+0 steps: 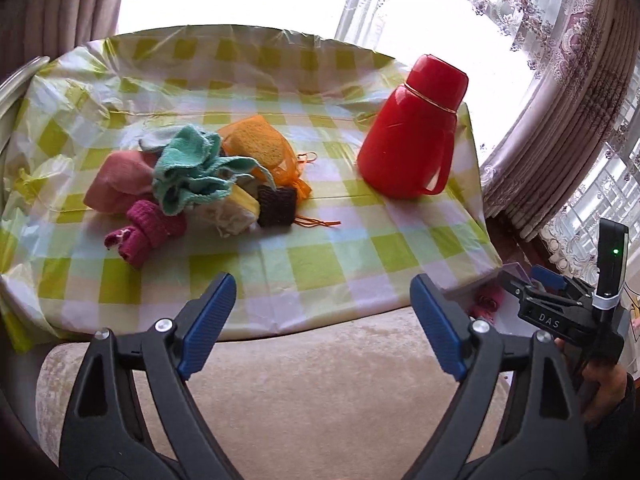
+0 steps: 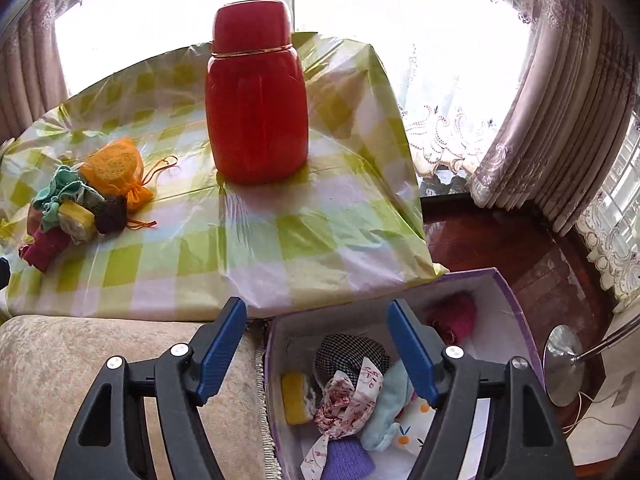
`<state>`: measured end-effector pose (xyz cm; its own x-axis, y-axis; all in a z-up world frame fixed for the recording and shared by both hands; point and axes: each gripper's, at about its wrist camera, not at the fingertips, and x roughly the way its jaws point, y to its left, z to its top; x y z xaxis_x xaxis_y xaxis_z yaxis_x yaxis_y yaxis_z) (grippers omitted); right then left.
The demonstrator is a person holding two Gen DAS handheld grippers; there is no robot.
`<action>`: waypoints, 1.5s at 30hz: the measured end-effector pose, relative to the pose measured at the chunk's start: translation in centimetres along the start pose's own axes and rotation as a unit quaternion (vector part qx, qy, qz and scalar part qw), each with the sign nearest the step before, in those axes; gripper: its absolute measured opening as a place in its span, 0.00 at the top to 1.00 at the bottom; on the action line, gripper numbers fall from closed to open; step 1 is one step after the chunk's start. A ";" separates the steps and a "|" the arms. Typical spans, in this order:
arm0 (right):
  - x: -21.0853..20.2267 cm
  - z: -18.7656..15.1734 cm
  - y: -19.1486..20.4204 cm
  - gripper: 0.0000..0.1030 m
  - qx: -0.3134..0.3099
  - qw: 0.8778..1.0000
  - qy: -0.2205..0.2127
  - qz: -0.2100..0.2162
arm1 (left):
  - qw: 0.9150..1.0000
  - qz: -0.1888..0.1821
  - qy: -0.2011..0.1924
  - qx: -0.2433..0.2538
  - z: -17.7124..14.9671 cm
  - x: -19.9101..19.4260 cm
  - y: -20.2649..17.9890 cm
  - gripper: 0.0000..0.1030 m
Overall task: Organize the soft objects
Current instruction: 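Move both open tools back over the pile on the table, then grasp the dark brown knit pad with the right tool while the left tool grasps the magenta knit sock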
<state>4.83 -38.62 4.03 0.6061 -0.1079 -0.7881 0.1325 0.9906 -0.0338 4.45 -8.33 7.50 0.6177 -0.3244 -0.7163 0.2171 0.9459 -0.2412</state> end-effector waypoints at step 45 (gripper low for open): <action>12.2 8.1 20.7 0.18 -0.084 0.981 0.032 0.172 | 0.987 0.070 0.084 -0.120 2.3 9.8 16.4 0.30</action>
<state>21.36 -20.15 -1.29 0.5412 0.2344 -0.8076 -0.2053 0.9681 0.1434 15.85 4.01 -2.00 0.4911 -0.2032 -0.8471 -0.0593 0.9624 -0.2652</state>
